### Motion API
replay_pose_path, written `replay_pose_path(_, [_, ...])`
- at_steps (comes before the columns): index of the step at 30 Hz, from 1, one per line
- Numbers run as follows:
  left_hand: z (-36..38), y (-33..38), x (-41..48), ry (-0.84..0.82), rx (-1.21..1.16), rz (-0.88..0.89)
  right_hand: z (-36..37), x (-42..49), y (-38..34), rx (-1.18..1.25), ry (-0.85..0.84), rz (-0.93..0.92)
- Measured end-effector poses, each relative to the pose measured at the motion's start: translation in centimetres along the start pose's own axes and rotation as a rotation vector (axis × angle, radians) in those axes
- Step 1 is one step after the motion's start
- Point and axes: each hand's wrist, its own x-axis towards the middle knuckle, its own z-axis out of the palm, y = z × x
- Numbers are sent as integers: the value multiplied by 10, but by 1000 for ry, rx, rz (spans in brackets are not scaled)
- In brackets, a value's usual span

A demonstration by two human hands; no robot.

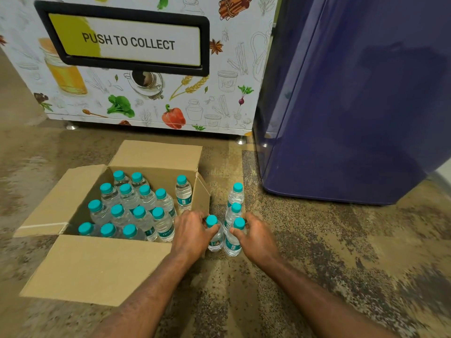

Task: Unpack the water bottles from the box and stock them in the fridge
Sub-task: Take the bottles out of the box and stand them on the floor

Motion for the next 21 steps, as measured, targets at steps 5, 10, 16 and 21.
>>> replay_pose_path(5, [1, 1, -5, 13, 171, 62, 10, 4, 9, -38, -2, 12])
replay_pose_path(10, [3, 2, -8, 11, 273, 93, 17, 6, 17, -109, -13, 21])
replay_pose_path(16, [6, 3, -9, 17, 332, 102, 20, 9, 17, -115, -24, 20])
replay_pose_path(21, [6, 9, -2, -23, 415, 139, 22, 8, 19, -99, -17, 13])
